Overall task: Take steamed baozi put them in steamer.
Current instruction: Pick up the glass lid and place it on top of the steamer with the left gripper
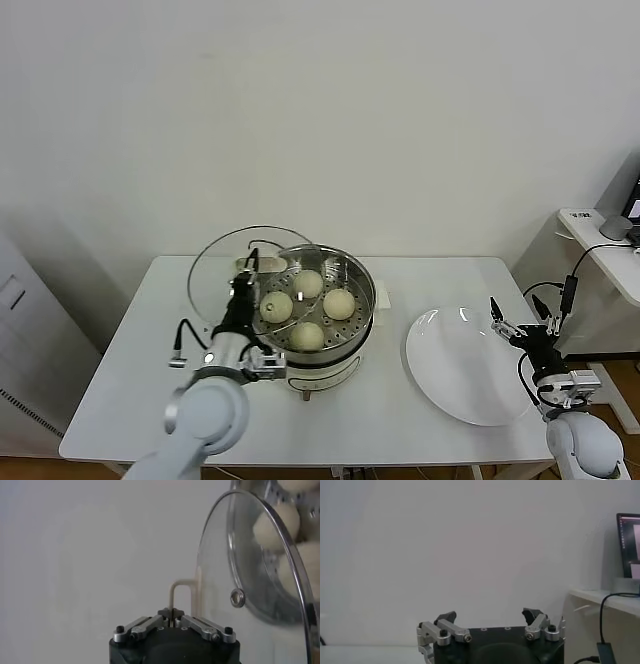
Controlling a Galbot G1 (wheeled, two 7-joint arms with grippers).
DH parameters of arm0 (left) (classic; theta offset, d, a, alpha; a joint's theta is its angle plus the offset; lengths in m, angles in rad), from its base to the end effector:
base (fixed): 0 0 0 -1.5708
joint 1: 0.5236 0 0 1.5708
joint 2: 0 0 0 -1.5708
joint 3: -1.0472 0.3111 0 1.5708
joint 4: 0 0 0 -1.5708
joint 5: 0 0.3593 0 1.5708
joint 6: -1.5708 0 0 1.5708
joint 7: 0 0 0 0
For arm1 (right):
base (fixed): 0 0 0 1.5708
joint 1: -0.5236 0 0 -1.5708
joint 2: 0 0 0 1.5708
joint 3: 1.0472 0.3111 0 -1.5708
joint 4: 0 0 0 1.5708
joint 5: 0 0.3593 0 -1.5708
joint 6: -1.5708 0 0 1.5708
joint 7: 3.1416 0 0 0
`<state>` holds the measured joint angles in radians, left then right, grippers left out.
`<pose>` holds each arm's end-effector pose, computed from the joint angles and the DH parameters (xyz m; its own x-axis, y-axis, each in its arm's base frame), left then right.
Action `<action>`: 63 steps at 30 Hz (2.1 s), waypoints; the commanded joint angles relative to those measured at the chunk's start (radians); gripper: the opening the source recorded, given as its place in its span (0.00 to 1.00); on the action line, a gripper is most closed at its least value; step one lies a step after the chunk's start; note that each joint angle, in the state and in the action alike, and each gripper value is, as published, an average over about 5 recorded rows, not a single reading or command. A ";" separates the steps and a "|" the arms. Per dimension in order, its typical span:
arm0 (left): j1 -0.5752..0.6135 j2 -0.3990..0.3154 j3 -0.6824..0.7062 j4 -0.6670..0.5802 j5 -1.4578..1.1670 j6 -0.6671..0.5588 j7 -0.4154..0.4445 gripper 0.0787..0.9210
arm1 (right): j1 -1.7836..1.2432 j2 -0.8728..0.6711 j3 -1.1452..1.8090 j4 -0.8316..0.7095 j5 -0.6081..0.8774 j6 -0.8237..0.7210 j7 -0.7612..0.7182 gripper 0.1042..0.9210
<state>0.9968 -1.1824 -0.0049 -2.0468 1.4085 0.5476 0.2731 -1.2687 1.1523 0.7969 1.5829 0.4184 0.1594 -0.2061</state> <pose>0.2868 -0.0911 -0.1813 -0.9930 0.0714 -0.0945 -0.0958 -0.0146 0.9953 0.2846 -0.2133 -0.3110 -0.9979 0.0325 -0.0557 0.0354 0.9980 -0.0529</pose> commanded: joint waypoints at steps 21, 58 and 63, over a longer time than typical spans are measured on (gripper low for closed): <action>-0.088 -0.116 0.152 0.214 0.027 -0.058 -0.070 0.02 | 0.008 0.007 -0.007 -0.005 -0.001 0.002 0.001 0.88; 0.065 -0.019 0.016 -0.091 -0.392 -0.092 -0.026 0.33 | 0.010 0.012 -0.006 -0.001 -0.004 0.004 -0.002 0.88; 0.091 0.046 -0.083 -0.251 -0.828 -0.237 0.083 0.50 | 0.011 0.003 -0.006 0.006 0.009 -0.018 -0.008 0.88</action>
<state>1.0054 -1.2376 0.0497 -1.9793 1.1725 0.4702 0.2124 -1.2572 1.1621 0.7902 1.5823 0.4161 0.1615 -0.2111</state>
